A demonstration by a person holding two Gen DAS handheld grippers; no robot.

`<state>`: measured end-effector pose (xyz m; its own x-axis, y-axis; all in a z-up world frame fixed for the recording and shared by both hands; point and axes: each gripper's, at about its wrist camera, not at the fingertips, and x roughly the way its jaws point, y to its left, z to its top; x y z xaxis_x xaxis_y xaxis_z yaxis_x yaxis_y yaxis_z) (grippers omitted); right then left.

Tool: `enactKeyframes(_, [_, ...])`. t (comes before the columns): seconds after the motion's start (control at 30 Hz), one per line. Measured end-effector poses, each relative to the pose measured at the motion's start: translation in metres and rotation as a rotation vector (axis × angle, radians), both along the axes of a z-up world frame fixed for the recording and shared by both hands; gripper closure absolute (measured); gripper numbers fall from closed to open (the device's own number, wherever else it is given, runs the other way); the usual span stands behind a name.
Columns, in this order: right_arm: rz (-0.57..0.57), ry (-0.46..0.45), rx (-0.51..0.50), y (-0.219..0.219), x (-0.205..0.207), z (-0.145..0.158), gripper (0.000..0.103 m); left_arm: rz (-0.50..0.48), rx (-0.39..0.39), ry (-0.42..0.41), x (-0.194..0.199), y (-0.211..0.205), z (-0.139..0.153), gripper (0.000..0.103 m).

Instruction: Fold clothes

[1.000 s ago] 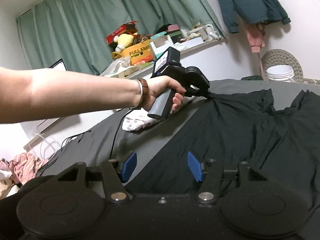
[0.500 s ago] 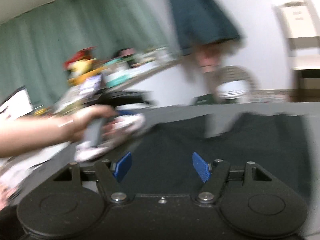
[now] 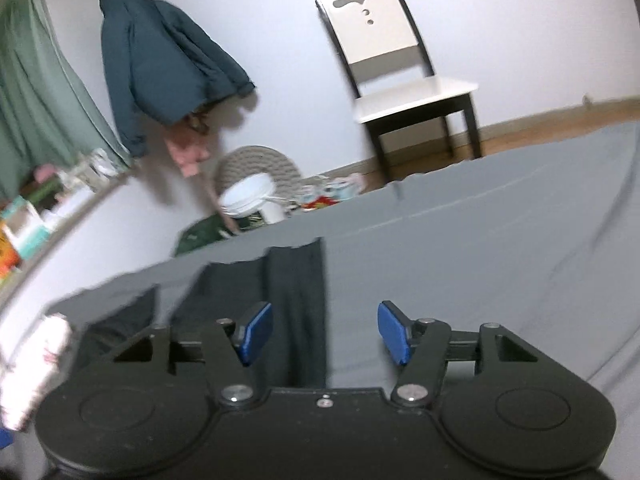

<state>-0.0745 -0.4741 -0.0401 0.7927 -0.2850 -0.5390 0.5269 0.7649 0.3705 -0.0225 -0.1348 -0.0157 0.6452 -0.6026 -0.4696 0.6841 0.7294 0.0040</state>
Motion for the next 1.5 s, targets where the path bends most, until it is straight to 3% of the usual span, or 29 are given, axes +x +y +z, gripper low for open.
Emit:
enactKeyframes(0.13, [0.006, 0.095, -0.13, 0.007, 0.014, 0.0, 0.051, -0.051, 0.108, -0.075, -0.025, -0.015, -0.01, 0.012])
enactKeyframes(0.27, [0.044, 0.162, -0.227, 0.011, 0.029, 0.003, 0.058, -0.06, 0.05, -0.015, -0.025, -0.017, -0.016, 0.012])
enactKeyframes(0.53, [0.145, 0.265, -0.363, -0.006, 0.083, 0.018, 0.067, -0.004, 0.04, 0.053, -0.013, -0.003, -0.026, 0.012])
enactKeyframes(0.67, [0.153, 0.313, -0.336, -0.019, 0.112, 0.016, 0.069, 0.042, 0.015, 0.124, 0.001, 0.005, -0.027, 0.012])
enactKeyframes(0.93, [0.238, 0.425, -0.352, -0.016, 0.153, 0.004, 0.073, 0.072, 0.021, 0.163, 0.013, 0.011, -0.031, 0.012])
enactKeyframes(1.1, [0.238, 0.505, -0.348, -0.014, 0.164, -0.012, 0.086, 0.062, 0.037, 0.15, 0.014, 0.009, -0.032, 0.012])
enactKeyframes(1.13, [0.23, 0.503, -0.346, -0.015, 0.164, -0.013, 0.098, 0.059, 0.041, 0.147, 0.014, 0.008, -0.032, 0.012])
enactKeyframes(1.17, [0.219, 0.497, -0.34, -0.018, 0.164, -0.014, 0.102, 0.056, 0.044, 0.145, 0.014, 0.008, -0.032, 0.012])
enactKeyframes(1.37, [0.113, 0.457, -0.305, -0.041, 0.154, -0.01, 0.102, 0.054, 0.045, 0.151, 0.016, 0.007, -0.033, 0.012])
enactKeyframes(1.5, [0.111, 0.363, -0.113, -0.061, 0.14, -0.005, 0.096, 0.059, 0.045, 0.16, 0.018, 0.007, -0.035, 0.012])
